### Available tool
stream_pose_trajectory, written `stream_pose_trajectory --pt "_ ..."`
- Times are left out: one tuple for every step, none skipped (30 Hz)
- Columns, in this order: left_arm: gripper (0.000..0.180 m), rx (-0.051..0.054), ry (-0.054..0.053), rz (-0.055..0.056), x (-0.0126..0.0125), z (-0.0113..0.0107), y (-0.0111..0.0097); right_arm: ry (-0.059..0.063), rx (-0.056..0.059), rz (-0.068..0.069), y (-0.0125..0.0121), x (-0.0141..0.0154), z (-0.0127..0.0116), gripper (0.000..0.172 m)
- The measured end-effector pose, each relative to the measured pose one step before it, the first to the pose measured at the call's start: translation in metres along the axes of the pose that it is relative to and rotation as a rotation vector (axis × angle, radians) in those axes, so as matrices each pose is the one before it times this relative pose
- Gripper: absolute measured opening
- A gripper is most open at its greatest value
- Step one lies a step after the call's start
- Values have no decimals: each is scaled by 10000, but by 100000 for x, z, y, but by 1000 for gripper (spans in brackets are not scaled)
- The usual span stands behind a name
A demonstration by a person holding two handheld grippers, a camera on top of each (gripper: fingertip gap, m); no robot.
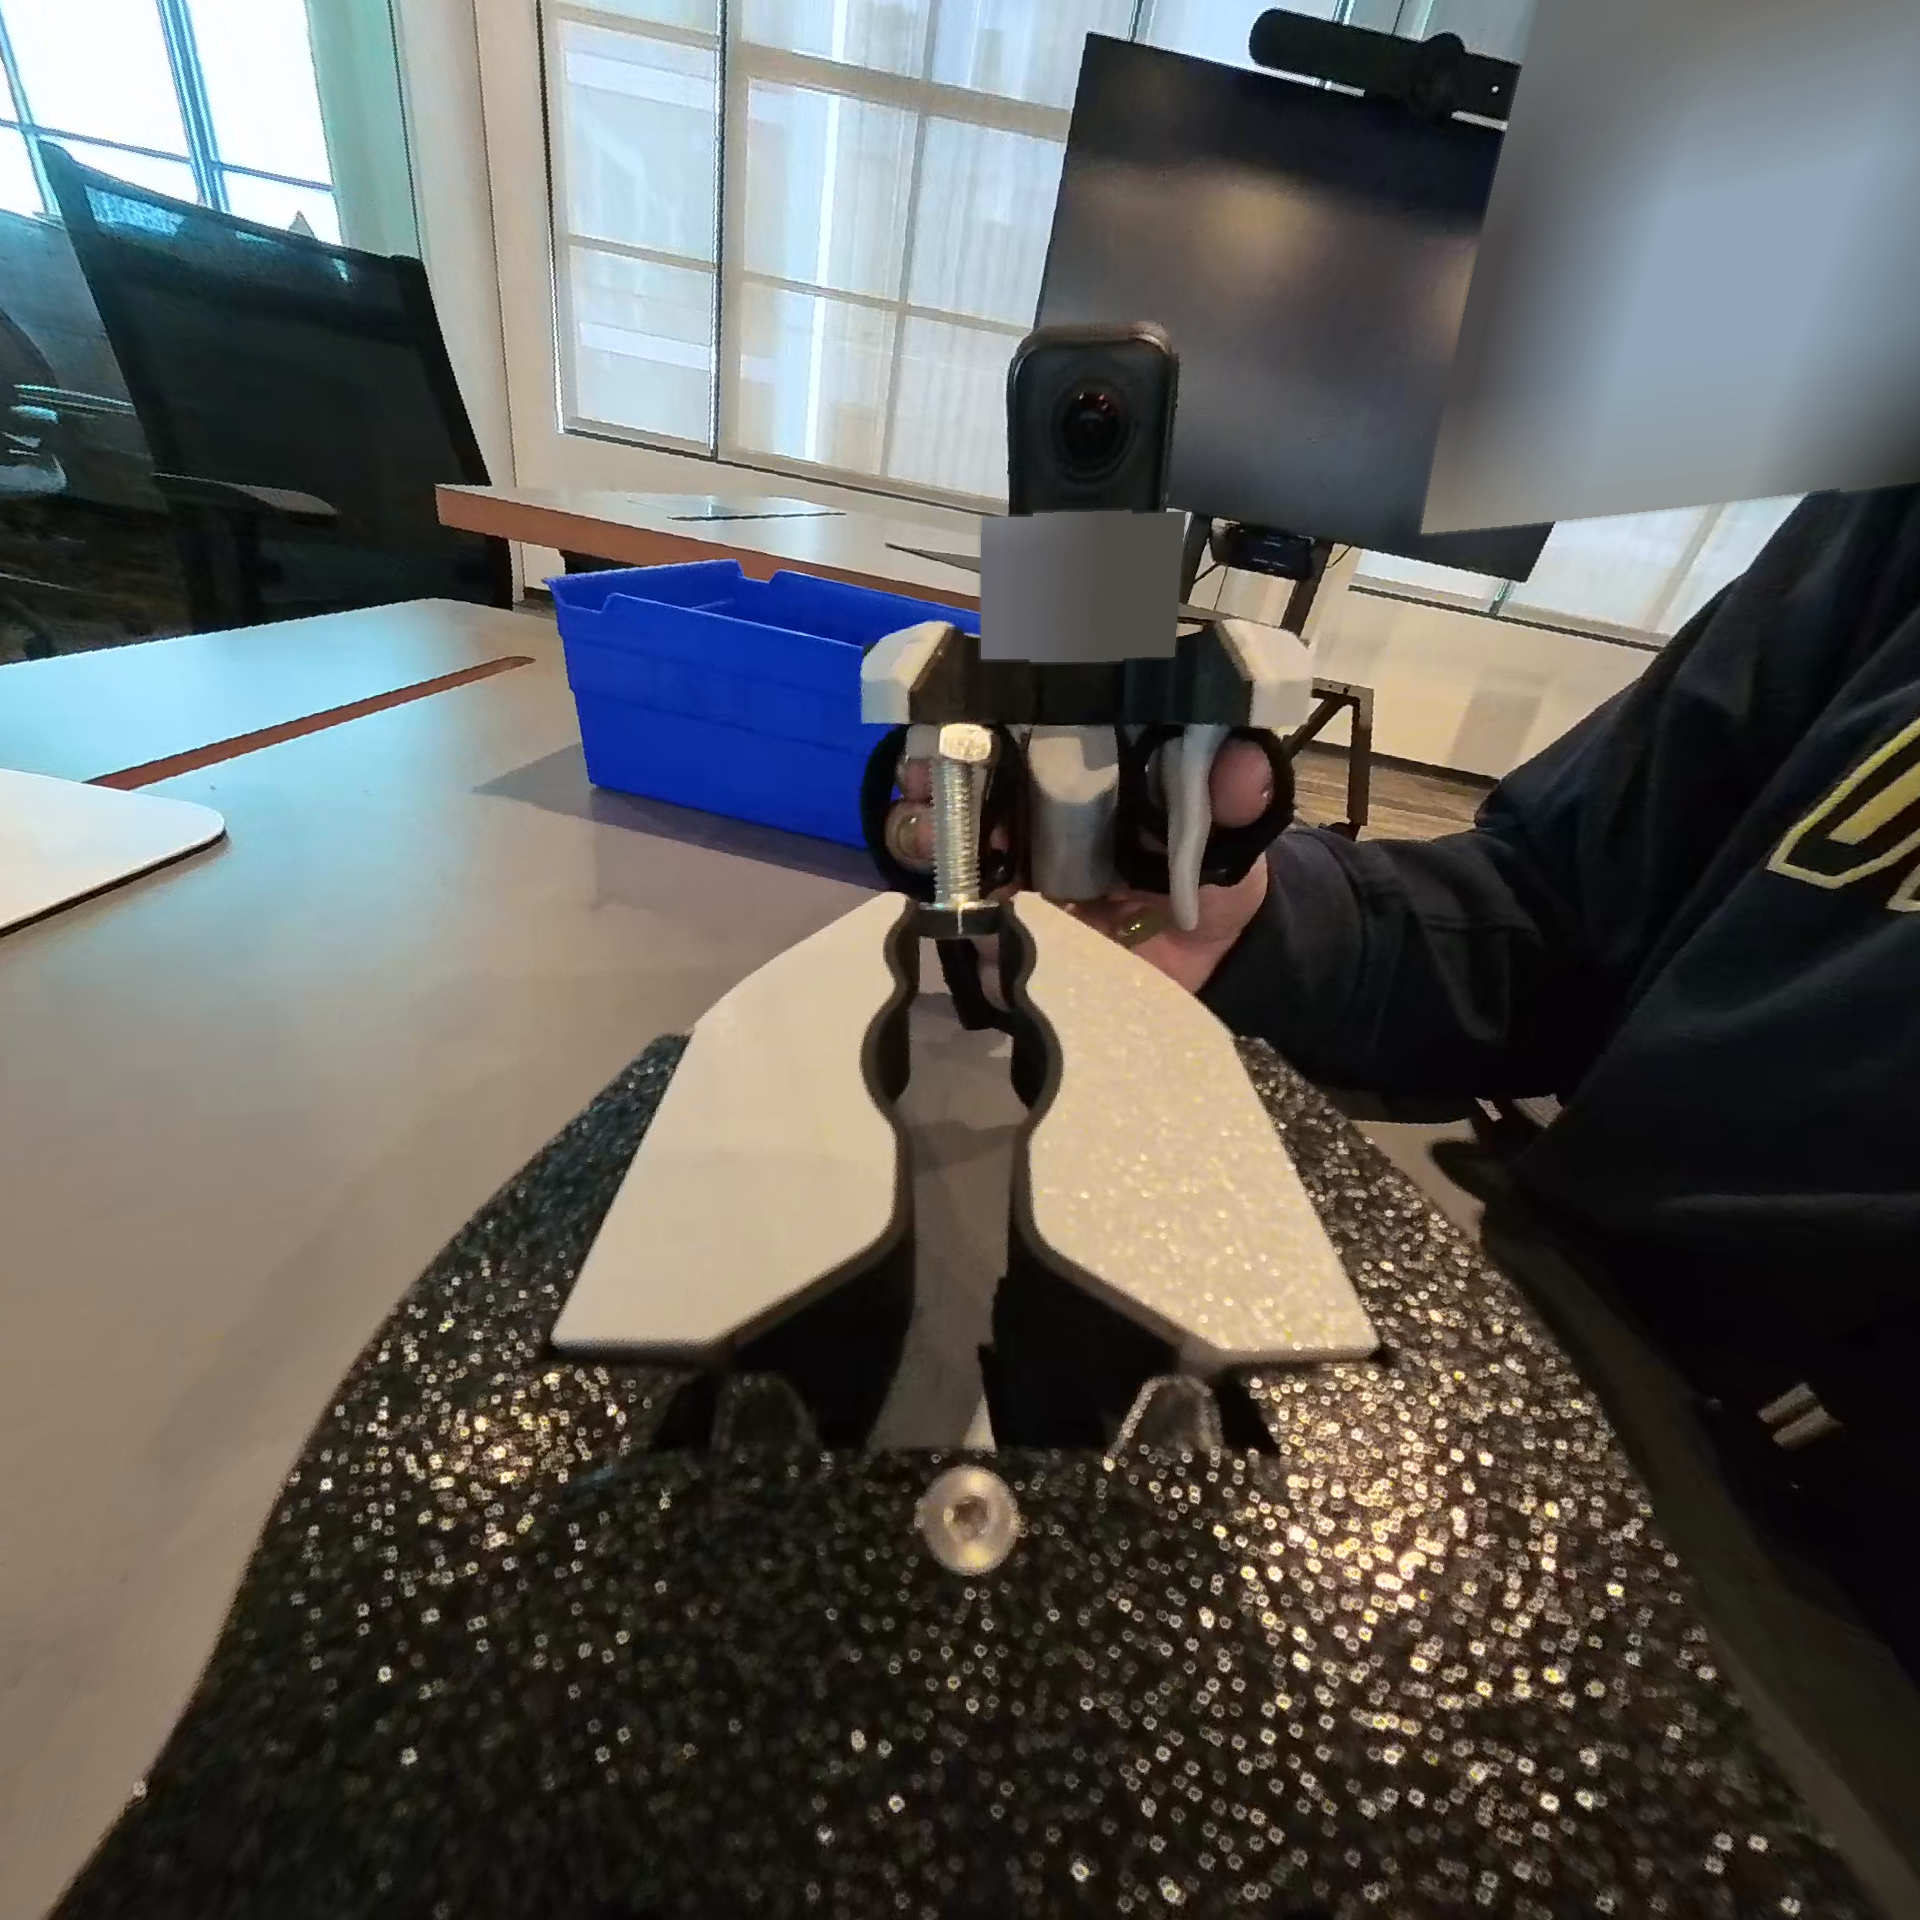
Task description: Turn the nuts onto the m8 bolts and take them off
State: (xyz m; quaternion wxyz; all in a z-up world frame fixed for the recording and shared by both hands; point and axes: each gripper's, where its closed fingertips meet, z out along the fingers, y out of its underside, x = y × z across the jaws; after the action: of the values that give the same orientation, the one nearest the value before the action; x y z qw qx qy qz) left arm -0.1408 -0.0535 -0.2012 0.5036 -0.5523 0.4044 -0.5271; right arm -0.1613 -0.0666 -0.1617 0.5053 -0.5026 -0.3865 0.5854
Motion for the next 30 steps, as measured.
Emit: stream_pose_trajectory --pt "14 -2 -7 5 -57 2 26 1 0 -6 -9 -7 -9 45" --pt "14 23 -13 -25 -11 -21 -44 13 22 -52 -58 -10 -41 45" --pt "14 55 -28 -61 -106 -29 -66 46 121 -144 -217 -33 -80 45" --pt "14 83 -6 -85 -89 -94 -126 113 94 -165 -215 46 -105 44" --pt "14 139 -1 -105 -85 -127 -169 127 -9 -143 -97 115 -93 44" --pt "14 163 4 -115 -100 -168 -206 130 -95 -98 31 164 -64 44" --pt "14 153 25 -113 -59 -146 -204 94 -126 -46 127 144 -23 44" --pt "14 131 13 -85 -83 -153 -177 24 -67 -11 103 57 -9 44" --pt "14 109 -7 -54 -71 -133 -164 12 0 7 41 34 14 45" --pt "14 45 6 -27 -26 -71 -77 -13 17 24 15 0 18 45" --pt "14 20 5 -1 -33 -61 -37 -11 -22 22 72 2 19 45" --pt "14 31 5 5 25 -23 -31 26 -63 7 101 54 25 45" --pt "14 16 30 -8 57 -7 -41 28 -37 -18 69 37 19 45" --pt "14 -5 24 -3 48 34 16 13 23 -34 -33 -10 12 45" --pt "14 -13 -4 8 7 49 21 -36 20 -35 -37 -93 10 45" --pt "14 4 -3 14 -7 18 20 -54 -38 -33 9 -94 -3 45" --pt "14 8 -19 -6 -46 -32 -13 -65 -68 -45 52 -77 -44 44" --pt "14 4 -62 -29 -147 -27 -11 -86 -77 -28 56 -85 -67 41" --pt "14 -21 -97 -57 -162 -29 38 -92 -4 -3 -19 -94 -69 39" --pt "14 -4 -16 -64 -117 -46 3 83 62 29 -86 123 -25 40" --pt "14 42 70 -54 53 -35 -44 158 60 6 -48 210 -15 42" --pt "14 25 110 -36 139 -22 -26 123 46 -28 -21 157 2 44" --pt "14 -51 182 -17 243 11 74 97 28 -27 -19 105 33 45" --pt "14 -89 244 -5 337 19 134 32 2 -23 9 24 36 46" --pt "14 -114 262 -5 326 85 161 -35 -40 -7 59 -52 61 46" --pt "14 -152 341 -48 354 122 182 -58 -48 8 67 -73 57 45" --pt "14 -116 370 -84 738 362 209 -93 -8 24 14 -121 25 43" --pt "14 -77 362 -112 536 240 150 -167 -6 33 21 -188 -4 39" --pt "14 -45 386 -140 446 187 58 -223 -18 44 29 -238 -32 33" --pt "14 -19 373 -151 433 108 28 -301 -21 47 13 -344 -36 27"
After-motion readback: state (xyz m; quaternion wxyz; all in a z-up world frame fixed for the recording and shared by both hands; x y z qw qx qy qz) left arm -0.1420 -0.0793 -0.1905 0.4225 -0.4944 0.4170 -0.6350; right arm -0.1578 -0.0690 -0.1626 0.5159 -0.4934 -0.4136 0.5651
